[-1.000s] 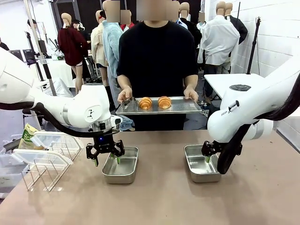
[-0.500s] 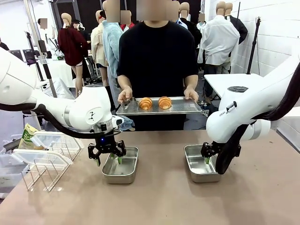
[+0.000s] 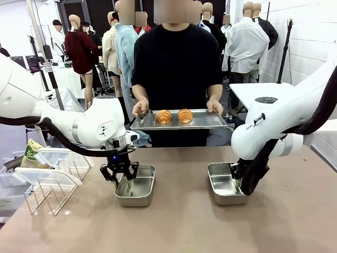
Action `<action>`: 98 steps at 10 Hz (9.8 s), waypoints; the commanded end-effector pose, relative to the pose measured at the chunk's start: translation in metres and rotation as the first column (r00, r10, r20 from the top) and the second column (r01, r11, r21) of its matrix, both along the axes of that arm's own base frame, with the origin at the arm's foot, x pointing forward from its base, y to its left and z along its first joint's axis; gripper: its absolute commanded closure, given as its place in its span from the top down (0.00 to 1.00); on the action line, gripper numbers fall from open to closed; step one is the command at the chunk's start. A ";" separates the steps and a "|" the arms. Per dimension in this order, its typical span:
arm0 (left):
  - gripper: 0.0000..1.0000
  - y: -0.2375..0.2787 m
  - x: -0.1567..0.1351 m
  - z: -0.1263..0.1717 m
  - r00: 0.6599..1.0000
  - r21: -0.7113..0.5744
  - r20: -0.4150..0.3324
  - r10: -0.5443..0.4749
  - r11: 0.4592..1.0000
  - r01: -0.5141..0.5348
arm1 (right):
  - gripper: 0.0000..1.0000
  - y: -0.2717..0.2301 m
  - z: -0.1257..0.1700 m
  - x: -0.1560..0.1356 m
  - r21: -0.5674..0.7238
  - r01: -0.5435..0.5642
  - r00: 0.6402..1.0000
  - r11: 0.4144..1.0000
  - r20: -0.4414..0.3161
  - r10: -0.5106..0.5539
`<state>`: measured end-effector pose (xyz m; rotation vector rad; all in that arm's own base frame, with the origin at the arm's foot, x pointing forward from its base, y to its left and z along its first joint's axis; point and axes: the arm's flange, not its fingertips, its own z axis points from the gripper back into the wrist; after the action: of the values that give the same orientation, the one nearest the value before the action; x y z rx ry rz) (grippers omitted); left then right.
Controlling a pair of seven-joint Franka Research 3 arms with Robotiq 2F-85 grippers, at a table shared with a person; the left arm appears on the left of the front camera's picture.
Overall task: Place the bread in airtight containers.
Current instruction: Lift both Airtight Container, then once an object is inside an Airtight Container , place the container in the center of the table.
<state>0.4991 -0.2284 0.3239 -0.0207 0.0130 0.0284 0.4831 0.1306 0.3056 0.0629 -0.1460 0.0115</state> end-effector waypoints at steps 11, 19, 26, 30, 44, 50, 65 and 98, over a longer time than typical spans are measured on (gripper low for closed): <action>0.00 0.008 -0.008 0.016 0.999 0.014 -0.037 -0.014 1.000 0.015 | 0.00 0.004 0.011 -0.003 0.001 0.045 0.999 0.999 -0.017 -0.045; 0.00 0.019 -0.048 0.173 0.989 -0.069 0.092 -0.119 0.990 0.126 | 0.00 -0.001 0.159 -0.071 -0.022 0.034 0.997 0.999 0.074 -0.032; 0.00 0.014 -0.060 0.192 0.985 -0.081 0.110 -0.132 0.987 0.141 | 0.00 0.004 0.183 -0.081 -0.024 -0.006 0.995 1.000 0.099 0.008; 0.00 0.014 -0.060 0.192 0.985 -0.081 0.110 -0.132 0.987 0.141 | 0.00 0.004 0.183 -0.081 -0.024 -0.006 0.995 1.000 0.099 0.008; 0.00 0.014 -0.060 0.192 0.985 -0.081 0.110 -0.132 0.987 0.141 | 0.00 0.004 0.183 -0.081 -0.024 -0.006 0.995 1.000 0.099 0.008; 0.00 0.014 -0.060 0.192 0.985 -0.081 0.110 -0.132 0.987 0.141 | 0.00 0.004 0.183 -0.081 -0.024 -0.006 0.995 1.000 0.099 0.008; 0.00 0.014 -0.060 0.192 0.985 -0.081 0.110 -0.132 0.987 0.141 | 0.00 0.004 0.183 -0.081 -0.024 -0.006 0.995 1.000 0.099 0.008; 0.00 0.014 -0.060 0.192 0.985 -0.081 0.110 -0.132 0.987 0.141 | 0.00 -0.010 0.045 -0.012 -0.063 -0.043 0.992 0.997 0.117 0.051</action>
<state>0.4392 -0.2166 0.5128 -0.1193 -0.0823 -0.1148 0.4593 0.1174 0.3494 0.0003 -0.2403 0.0584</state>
